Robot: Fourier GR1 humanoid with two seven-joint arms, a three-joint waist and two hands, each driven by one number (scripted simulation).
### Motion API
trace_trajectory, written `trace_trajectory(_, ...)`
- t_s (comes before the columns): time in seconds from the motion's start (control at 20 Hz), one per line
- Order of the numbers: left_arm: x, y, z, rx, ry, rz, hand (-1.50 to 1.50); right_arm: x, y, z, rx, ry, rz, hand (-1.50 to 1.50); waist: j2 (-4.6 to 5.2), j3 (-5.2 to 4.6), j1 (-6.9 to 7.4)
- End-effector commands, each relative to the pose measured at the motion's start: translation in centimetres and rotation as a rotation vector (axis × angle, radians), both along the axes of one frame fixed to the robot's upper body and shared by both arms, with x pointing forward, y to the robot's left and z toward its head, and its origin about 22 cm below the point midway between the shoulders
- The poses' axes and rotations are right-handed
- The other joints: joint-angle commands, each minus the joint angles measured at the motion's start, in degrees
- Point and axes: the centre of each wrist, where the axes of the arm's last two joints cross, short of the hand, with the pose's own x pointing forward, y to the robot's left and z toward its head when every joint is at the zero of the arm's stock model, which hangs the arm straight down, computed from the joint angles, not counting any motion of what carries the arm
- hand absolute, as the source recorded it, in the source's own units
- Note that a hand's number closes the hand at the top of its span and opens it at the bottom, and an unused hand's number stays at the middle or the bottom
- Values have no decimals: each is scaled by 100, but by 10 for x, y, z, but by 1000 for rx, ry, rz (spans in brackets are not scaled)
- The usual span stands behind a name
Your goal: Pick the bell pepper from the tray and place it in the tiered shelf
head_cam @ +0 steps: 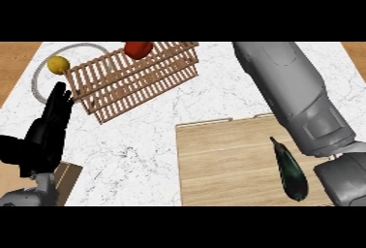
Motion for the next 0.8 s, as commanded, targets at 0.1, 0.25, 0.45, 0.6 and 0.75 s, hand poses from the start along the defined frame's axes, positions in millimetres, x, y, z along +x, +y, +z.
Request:
trace_trajectory(0.1,-11,12,7,16,-4,26,0,4,-86,-14,36,27,-69,-150,-27,4,-85)
trace_trajectory(0.25,-3,-7,-2,-11,11,22,0,3,-117,5,-6,60,-9,-150,-14,2,-88)
trace_trajectory(0.45,6,3,-6,-21,12,9,0,-7,-164,-5,39,35,21,-150,-3,1,-84)
trace_trajectory(0.6,9,0,1,-22,3,3,0,-3,-174,7,44,31,29,-150,25,1,11)
trace_trajectory(0.75,-7,-20,-9,19,-10,6,0,-11,-178,-13,40,22,32,-150,5,2,-14)
